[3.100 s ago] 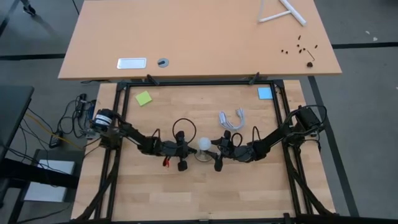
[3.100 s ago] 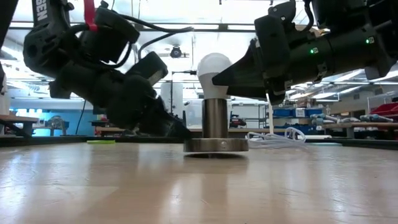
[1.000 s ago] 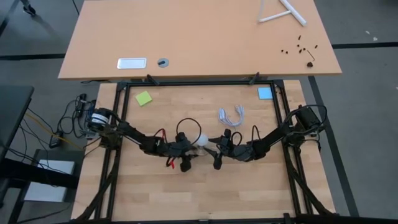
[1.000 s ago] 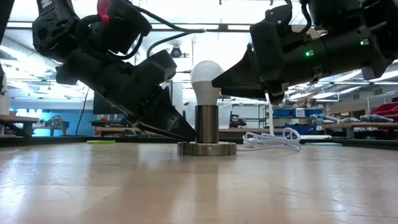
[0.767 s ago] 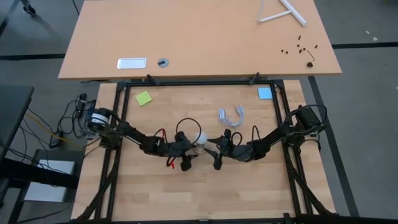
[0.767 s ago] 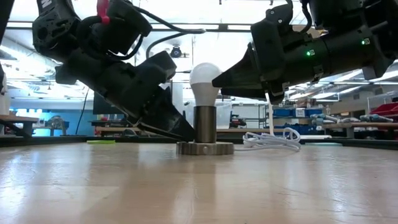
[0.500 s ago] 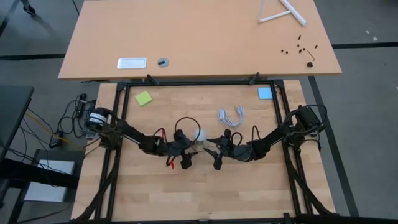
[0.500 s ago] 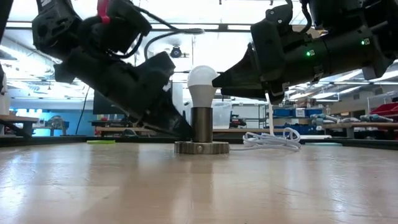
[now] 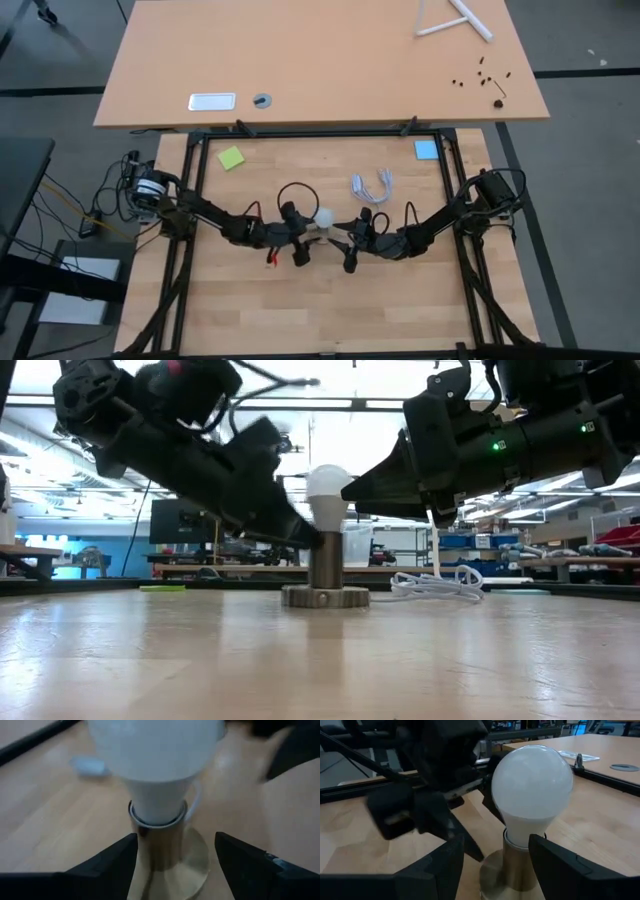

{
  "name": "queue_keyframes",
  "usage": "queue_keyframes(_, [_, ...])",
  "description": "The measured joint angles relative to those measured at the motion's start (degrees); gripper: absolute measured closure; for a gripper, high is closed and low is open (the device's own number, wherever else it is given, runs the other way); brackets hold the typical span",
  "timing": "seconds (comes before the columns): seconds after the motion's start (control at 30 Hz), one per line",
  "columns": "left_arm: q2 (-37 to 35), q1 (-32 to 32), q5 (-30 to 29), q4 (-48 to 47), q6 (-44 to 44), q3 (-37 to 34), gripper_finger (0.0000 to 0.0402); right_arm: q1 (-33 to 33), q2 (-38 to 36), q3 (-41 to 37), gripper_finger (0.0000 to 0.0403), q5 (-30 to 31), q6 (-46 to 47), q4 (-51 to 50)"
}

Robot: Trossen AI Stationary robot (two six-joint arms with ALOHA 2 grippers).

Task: Screw lightbulb
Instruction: Remove the lightbulb from the lamp

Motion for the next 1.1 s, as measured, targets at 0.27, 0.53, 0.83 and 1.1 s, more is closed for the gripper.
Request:
queue_keyframes(0.27, [1.63, 2.68, 3.66, 3.65, 1.66, -0.02, 0.013, -0.02, 0.0, 0.0, 0.0173, -0.04, -0.29, 0.0])
queue_keyframes(0.53, [8.53, 3.34, 5.97, 14.22, 2.36, -0.02, 0.013, -0.04, 0.0, 0.0, 0.0173, -0.04, -0.39, 0.01])
queue_keyframes(0.83, [9.23, 3.75, 6.57, 16.08, 4.33, -0.02, 0.0155, -0.02, 0.0, 0.0, 0.0173, -0.41, -0.44, 0.06])
queue_keyframes(1.1, [8.84, 3.27, 4.39, 15.47, 6.78, -0.02, 0.0249, 0.48, -0.66, -0.04, 0.0173, -0.35, -0.02, -0.17])
